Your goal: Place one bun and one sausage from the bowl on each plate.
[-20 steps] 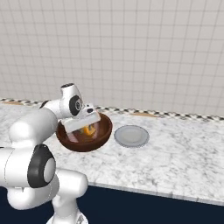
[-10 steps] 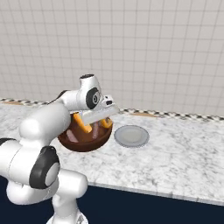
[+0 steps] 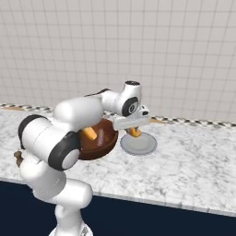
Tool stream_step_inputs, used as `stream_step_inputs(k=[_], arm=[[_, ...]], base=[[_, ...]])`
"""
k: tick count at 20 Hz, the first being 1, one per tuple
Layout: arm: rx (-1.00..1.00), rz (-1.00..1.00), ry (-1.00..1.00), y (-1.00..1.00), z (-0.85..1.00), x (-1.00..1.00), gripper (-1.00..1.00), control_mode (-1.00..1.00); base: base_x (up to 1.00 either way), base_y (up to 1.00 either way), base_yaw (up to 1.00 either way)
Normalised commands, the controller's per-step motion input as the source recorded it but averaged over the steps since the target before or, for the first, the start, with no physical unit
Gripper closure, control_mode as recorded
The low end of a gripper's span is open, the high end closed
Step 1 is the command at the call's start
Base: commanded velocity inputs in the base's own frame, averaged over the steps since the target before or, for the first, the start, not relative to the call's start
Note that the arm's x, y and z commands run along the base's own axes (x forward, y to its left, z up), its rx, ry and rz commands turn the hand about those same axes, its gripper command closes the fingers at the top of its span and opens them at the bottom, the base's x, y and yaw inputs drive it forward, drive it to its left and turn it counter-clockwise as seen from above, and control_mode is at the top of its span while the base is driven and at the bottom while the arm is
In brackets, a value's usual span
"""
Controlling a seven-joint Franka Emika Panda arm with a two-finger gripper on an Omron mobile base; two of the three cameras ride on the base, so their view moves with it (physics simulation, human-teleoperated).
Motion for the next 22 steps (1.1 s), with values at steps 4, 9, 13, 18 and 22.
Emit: stream_step_inputs(k=[4,9,13,18,22], arm=[[0.12,0.00,0.20,-0.55,-0.56,0.50,1.00,-1.00],[0.07,0.00,0.17,-0.09,-0.63,0.36,1.00,-1.00],[0.09,0.00,0.02,0.03,-0.41,0.22,1.00,-1.00],[0.03,0.00,-0.25,0.31,-0.12,-0.31,-1.00,-1.00],[0.02,0.00,-0.44,0.31,-0.13,-0.50,-1.00,-1.00]], base=[[0.00,0.00,0.00],[0.00,0.00,0.00],[0.00,0.00,0.00],[0.00,0.00,0.00],[0.00,0.00,0.00]])
